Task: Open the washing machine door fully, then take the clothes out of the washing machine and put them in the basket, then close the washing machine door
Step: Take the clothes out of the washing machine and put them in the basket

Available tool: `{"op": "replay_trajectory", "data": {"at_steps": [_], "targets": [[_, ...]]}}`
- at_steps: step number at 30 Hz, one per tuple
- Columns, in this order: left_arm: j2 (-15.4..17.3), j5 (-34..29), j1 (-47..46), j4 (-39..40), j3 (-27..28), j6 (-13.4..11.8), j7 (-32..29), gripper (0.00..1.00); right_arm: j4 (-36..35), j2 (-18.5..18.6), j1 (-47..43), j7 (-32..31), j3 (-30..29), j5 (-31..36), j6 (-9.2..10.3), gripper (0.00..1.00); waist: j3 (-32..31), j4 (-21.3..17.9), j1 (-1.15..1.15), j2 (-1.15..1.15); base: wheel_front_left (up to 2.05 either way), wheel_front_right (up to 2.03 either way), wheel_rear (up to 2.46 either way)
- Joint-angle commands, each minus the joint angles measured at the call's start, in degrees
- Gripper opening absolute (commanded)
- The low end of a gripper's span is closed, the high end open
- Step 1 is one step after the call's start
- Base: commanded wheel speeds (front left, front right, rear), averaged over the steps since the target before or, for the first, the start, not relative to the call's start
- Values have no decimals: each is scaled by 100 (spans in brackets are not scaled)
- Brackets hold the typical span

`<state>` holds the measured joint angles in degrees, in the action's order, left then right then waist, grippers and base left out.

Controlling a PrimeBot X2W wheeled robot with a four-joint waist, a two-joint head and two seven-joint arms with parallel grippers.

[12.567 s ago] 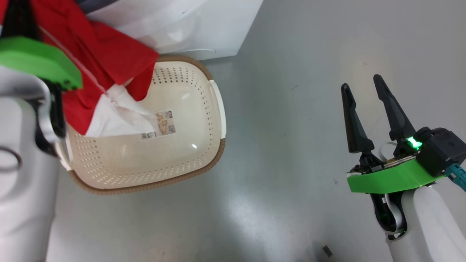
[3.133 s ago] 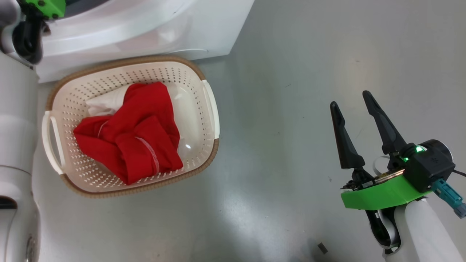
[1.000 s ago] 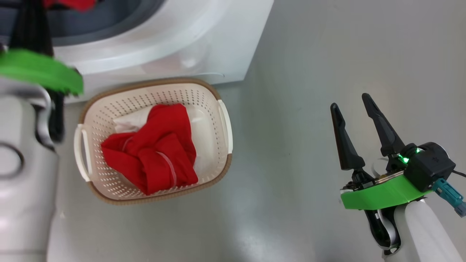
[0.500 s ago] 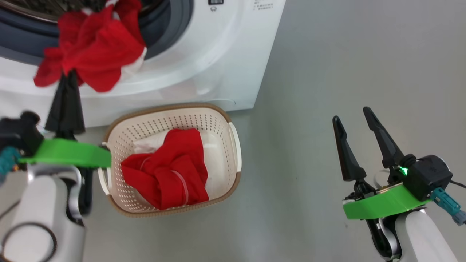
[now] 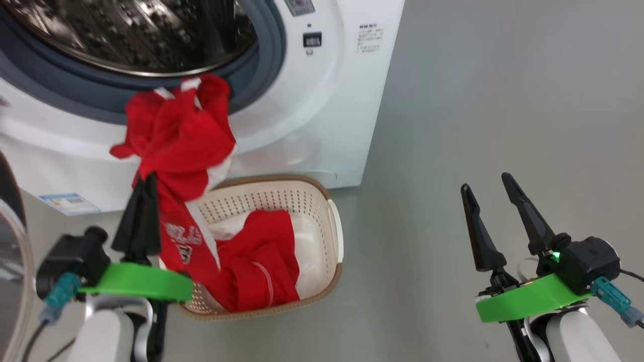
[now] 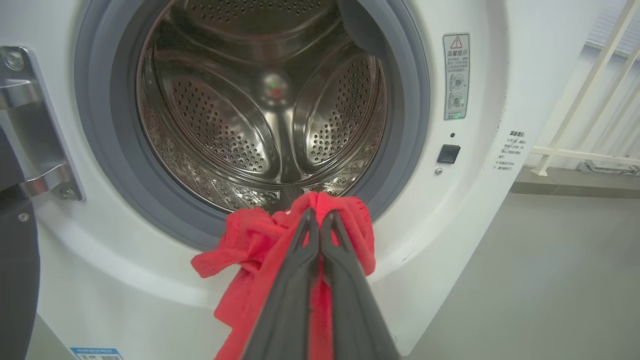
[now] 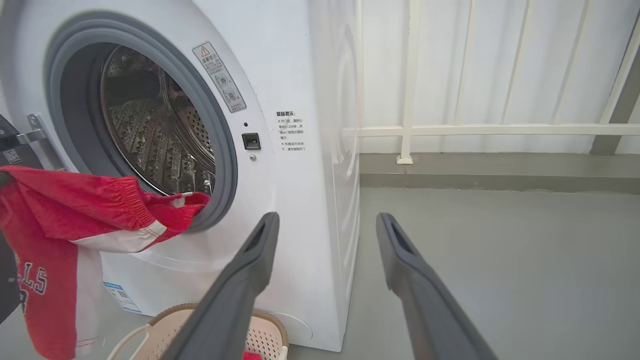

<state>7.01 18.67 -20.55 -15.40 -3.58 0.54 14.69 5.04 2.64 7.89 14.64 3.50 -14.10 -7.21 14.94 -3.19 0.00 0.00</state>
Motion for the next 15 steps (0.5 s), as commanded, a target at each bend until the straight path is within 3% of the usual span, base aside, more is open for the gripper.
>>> {"op": "replay_trajectory", "data": {"at_steps": [1, 15], "targets": [[110, -38, 50, 190, 157, 27, 30, 0, -118, 23, -55, 36, 117, -45, -28, 100, -175, 53, 0, 0, 0, 0, 0], [-2, -9, 871, 944, 56, -180, -46, 0, -137, 23, -208, 36, 125, -74, -28, 100, -411, -8, 0, 0, 0, 0, 0]]}}
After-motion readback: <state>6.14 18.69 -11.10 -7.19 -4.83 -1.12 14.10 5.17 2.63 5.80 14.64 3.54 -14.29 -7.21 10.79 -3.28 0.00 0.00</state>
